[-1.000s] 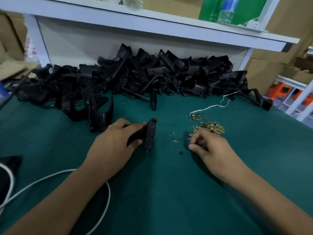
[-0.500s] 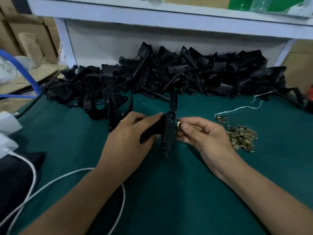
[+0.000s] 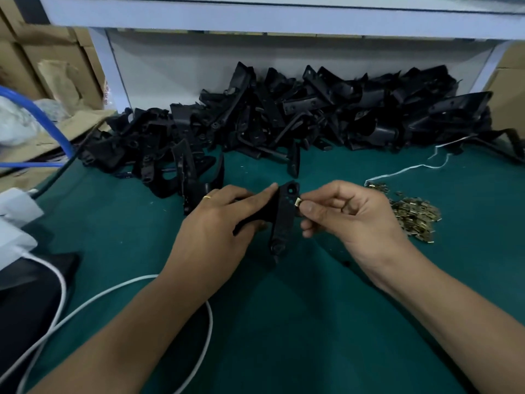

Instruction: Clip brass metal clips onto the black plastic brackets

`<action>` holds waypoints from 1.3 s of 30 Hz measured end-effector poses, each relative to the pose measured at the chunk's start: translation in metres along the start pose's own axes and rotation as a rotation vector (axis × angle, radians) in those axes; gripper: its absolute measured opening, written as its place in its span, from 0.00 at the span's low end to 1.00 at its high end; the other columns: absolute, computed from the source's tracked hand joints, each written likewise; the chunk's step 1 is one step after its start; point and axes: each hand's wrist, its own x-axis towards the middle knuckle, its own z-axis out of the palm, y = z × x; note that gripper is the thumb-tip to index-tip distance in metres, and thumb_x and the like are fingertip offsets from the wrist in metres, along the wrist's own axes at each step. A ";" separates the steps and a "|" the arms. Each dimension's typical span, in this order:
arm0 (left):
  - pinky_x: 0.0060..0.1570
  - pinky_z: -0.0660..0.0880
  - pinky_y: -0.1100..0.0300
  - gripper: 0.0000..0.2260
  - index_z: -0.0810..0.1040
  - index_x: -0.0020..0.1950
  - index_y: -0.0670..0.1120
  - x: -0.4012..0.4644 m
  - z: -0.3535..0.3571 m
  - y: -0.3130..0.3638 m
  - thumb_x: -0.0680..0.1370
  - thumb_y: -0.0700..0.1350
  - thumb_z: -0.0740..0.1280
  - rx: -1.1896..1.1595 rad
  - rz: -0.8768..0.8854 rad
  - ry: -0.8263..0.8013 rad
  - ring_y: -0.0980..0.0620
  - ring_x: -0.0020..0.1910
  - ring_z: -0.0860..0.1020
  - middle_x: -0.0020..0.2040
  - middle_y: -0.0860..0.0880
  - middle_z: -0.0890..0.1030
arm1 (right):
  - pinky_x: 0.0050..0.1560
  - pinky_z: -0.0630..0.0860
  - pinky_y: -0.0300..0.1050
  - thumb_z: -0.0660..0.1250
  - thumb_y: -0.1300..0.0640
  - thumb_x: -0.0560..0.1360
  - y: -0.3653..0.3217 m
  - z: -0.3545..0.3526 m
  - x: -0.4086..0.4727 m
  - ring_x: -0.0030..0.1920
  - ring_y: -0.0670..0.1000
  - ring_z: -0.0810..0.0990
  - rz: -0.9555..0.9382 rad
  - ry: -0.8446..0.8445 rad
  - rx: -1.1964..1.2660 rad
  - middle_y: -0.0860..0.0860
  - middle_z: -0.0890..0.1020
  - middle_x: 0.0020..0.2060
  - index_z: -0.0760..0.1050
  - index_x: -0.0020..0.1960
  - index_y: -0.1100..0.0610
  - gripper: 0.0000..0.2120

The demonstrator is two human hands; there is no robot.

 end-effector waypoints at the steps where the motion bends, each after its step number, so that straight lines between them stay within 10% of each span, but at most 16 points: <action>1: 0.50 0.78 0.49 0.27 0.74 0.75 0.59 0.000 0.000 0.000 0.78 0.41 0.74 0.010 0.010 -0.007 0.50 0.53 0.76 0.55 0.56 0.79 | 0.38 0.82 0.43 0.75 0.63 0.70 -0.001 0.000 0.000 0.36 0.53 0.84 -0.012 -0.012 -0.024 0.57 0.86 0.38 0.83 0.47 0.65 0.07; 39: 0.37 0.70 0.57 0.27 0.69 0.79 0.54 -0.002 0.000 0.032 0.80 0.42 0.68 0.415 0.092 -0.078 0.45 0.52 0.75 0.57 0.48 0.78 | 0.41 0.79 0.40 0.77 0.58 0.73 -0.017 -0.009 0.002 0.38 0.50 0.86 0.055 0.040 -0.285 0.53 0.88 0.40 0.79 0.57 0.54 0.15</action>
